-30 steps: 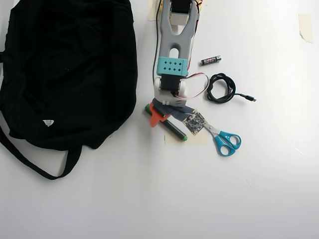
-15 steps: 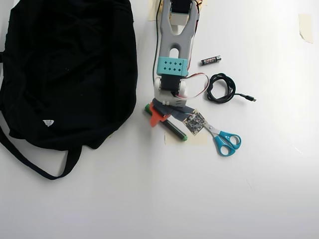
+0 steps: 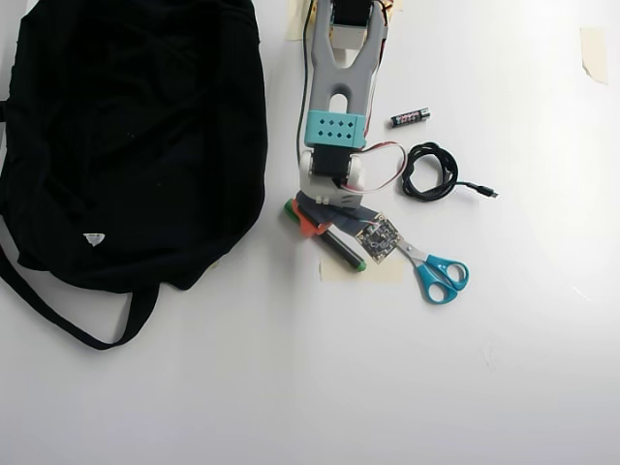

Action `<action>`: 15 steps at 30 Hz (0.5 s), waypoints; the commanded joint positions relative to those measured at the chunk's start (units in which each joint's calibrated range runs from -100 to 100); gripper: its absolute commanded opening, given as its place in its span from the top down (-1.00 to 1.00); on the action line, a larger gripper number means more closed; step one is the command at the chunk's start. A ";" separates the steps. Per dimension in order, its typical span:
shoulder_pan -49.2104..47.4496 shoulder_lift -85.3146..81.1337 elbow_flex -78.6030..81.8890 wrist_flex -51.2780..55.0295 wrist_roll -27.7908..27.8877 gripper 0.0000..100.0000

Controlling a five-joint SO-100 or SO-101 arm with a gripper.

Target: Put the green marker into the black bag

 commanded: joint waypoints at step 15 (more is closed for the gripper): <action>0.45 0.03 -0.60 0.25 -0.02 0.78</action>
